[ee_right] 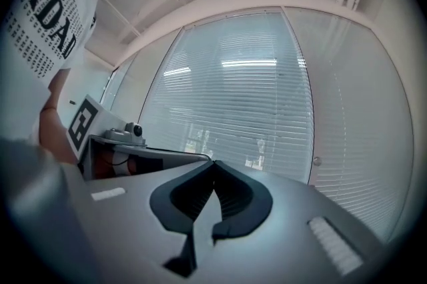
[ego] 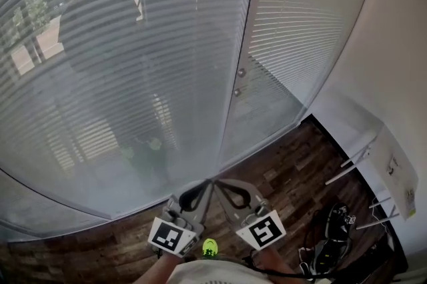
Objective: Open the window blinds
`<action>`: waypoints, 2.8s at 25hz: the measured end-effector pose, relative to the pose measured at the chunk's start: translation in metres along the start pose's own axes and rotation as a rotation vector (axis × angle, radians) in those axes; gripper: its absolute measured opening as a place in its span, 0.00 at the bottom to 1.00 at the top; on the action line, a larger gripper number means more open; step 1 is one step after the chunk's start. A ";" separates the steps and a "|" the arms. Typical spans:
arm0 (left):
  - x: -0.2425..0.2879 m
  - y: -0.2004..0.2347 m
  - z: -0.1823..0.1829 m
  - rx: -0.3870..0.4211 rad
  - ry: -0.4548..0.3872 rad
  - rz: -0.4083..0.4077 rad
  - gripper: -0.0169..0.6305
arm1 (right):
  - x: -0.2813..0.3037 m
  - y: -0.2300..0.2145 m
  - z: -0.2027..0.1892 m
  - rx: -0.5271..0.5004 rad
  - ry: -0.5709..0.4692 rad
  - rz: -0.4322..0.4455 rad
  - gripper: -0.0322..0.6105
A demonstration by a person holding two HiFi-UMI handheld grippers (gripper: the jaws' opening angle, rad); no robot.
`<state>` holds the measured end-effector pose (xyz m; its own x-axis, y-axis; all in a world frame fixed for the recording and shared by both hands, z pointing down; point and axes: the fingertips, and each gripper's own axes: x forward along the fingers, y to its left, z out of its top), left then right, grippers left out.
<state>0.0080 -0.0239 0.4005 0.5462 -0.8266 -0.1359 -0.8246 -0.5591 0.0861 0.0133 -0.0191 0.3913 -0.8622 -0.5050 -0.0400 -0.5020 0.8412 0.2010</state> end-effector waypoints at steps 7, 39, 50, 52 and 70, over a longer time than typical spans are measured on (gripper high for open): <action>0.023 0.016 -0.013 -0.006 0.010 0.032 0.01 | 0.013 -0.023 -0.014 0.022 -0.023 0.017 0.06; 0.097 0.111 -0.010 -0.044 -0.079 -0.087 0.01 | 0.102 -0.099 -0.041 -0.062 0.021 -0.082 0.06; 0.119 0.136 -0.017 -0.090 -0.096 -0.125 0.01 | 0.130 -0.128 -0.062 -0.135 0.112 -0.137 0.06; 0.125 0.137 -0.018 -0.091 -0.095 -0.130 0.01 | 0.132 -0.136 -0.063 -0.134 0.115 -0.150 0.06; 0.225 0.160 -0.023 -0.073 -0.068 -0.046 0.01 | 0.143 -0.256 -0.079 -0.168 0.150 -0.190 0.21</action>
<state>0.0021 -0.3007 0.4069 0.5696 -0.7952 -0.2078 -0.7848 -0.6014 0.1497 0.0234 -0.3220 0.4117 -0.7280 -0.6837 0.0499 -0.6244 0.6914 0.3634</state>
